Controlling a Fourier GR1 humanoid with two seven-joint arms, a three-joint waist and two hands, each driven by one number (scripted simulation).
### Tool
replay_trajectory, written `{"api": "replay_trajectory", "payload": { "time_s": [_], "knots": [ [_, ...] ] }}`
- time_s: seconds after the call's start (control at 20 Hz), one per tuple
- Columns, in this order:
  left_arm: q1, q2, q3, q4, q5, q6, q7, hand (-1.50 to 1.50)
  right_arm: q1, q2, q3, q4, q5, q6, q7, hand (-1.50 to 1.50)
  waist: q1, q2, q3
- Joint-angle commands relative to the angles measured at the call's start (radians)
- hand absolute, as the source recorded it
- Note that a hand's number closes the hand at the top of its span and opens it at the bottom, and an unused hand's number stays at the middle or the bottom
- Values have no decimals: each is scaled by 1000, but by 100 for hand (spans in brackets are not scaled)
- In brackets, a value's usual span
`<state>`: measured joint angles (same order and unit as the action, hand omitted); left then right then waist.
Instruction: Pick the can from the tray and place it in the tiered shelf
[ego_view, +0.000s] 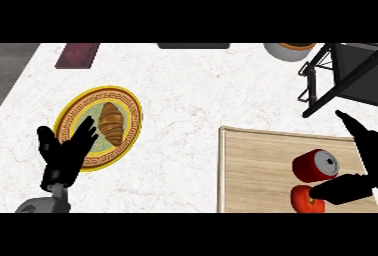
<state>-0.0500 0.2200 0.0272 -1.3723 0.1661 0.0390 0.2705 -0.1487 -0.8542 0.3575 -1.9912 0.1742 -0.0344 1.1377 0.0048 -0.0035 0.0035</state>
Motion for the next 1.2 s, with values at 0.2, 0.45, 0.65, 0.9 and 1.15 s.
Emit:
{"api": "replay_trajectory", "payload": {
  "time_s": [0.2,0.45,0.65,0.9,1.15],
  "knots": [
    [11,15,19,25,1,-27,8,0,4,101,45,84,157,-3,125,-150,-3,4,-4],
    [-54,18,44,79,12,-36,35,0,21,149,29,141,223,-3,45,-150,-9,4,-4],
    [2,0,28,-9,-5,-21,61,0,35,212,-26,176,251,16,-19,-150,-5,3,-3],
    [-38,-27,43,89,-16,-32,3,0,41,269,-60,240,317,29,-114,-150,-7,4,-4],
    [12,-36,14,0,-29,-27,18,0,-30,238,-10,298,186,256,-148,150,11,7,-4]
  ]
}}
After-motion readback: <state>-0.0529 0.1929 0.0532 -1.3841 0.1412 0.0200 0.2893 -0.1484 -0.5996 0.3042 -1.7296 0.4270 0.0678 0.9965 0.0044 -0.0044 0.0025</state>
